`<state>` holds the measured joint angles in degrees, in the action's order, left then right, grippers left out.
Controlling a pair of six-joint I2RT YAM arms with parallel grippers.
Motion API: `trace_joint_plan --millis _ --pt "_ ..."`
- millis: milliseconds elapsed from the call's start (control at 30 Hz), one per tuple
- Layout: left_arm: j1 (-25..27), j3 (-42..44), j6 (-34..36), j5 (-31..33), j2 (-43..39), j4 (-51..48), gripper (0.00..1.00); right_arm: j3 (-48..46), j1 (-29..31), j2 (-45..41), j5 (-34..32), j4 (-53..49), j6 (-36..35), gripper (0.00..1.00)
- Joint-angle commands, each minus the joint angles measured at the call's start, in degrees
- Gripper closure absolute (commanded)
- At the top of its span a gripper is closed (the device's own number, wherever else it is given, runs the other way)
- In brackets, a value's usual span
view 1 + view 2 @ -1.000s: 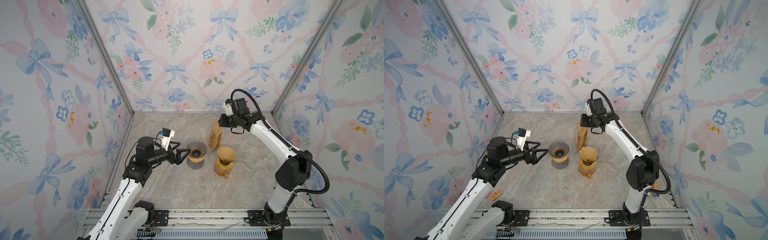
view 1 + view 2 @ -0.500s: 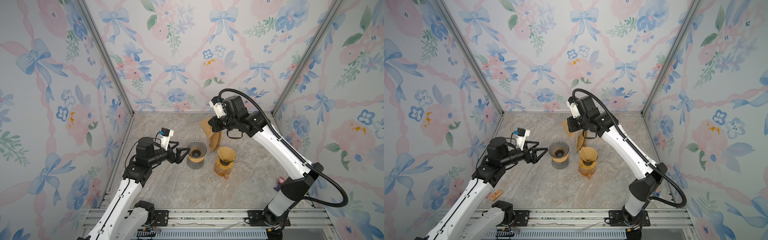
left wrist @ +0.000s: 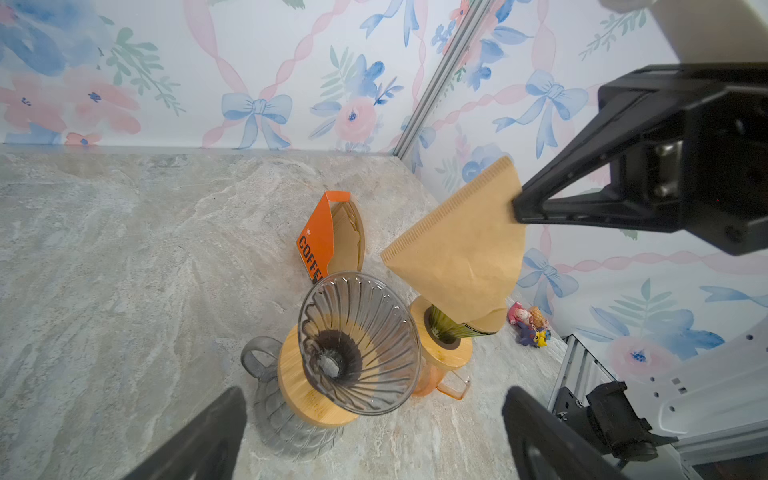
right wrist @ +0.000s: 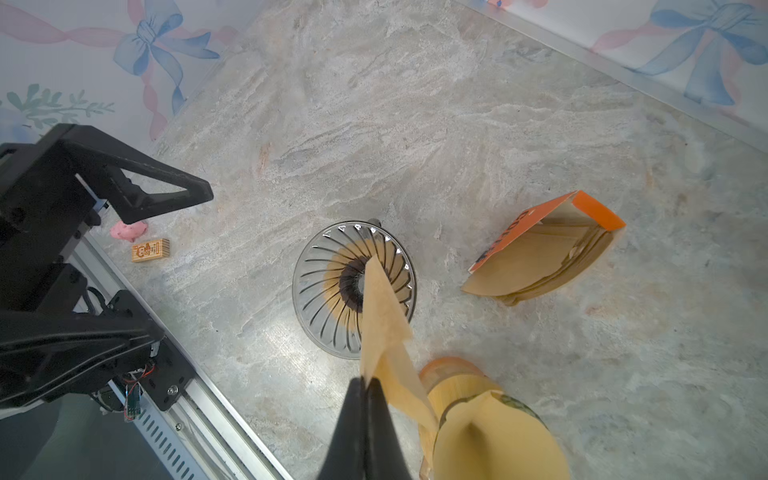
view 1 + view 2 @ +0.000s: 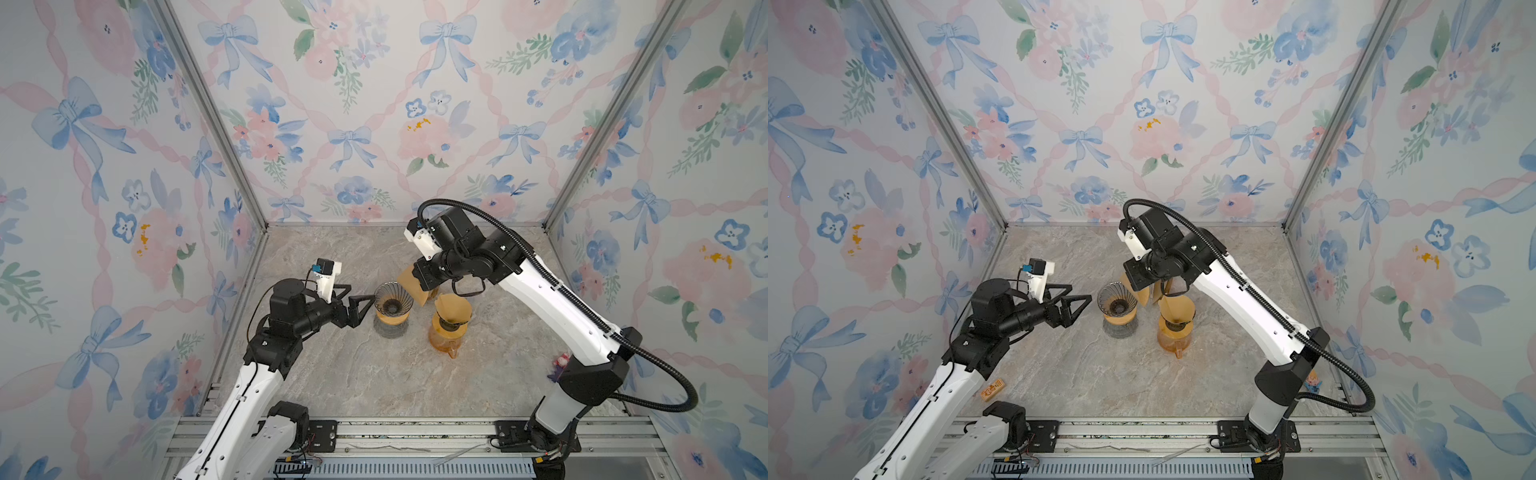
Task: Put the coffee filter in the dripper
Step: 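Pull the paper filter out and carry it over the glass dripper, then lower the paper filter into the ribbed glass dripper with the right gripper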
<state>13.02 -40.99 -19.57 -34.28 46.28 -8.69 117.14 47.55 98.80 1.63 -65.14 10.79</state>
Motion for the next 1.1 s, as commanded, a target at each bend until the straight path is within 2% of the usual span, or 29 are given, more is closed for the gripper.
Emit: trace_joint_plan --millis 0,300,633,733,867,1067 --pt "-0.4 0.5 -0.1 0.3 -0.7 0.5 0.02 2.2 1.3 3.3 -1.1 -4.5 -1.0 1.00" --pt "-0.4 0.5 -0.1 -0.1 -0.4 0.5 0.02 7.1 2.3 11.2 -1.6 -6.0 -0.8 0.97" --pt "-0.4 0.6 -0.1 0.0 0.0 0.5 0.02 9.8 2.3 14.1 1.6 -4.3 -0.2 0.69" --pt "-0.4 0.5 -0.2 -0.1 0.3 0.5 0.02 9.2 2.3 13.3 2.5 -3.4 -0.1 0.65" --pt "-0.5 0.6 -0.2 0.0 0.2 0.6 0.02 6.7 2.3 11.1 4.0 -1.0 0.3 0.64" --pt "-0.5 0.6 -0.2 -0.1 0.2 0.5 0.02 0.4 1.5 6.8 3.7 3.6 1.3 0.69"
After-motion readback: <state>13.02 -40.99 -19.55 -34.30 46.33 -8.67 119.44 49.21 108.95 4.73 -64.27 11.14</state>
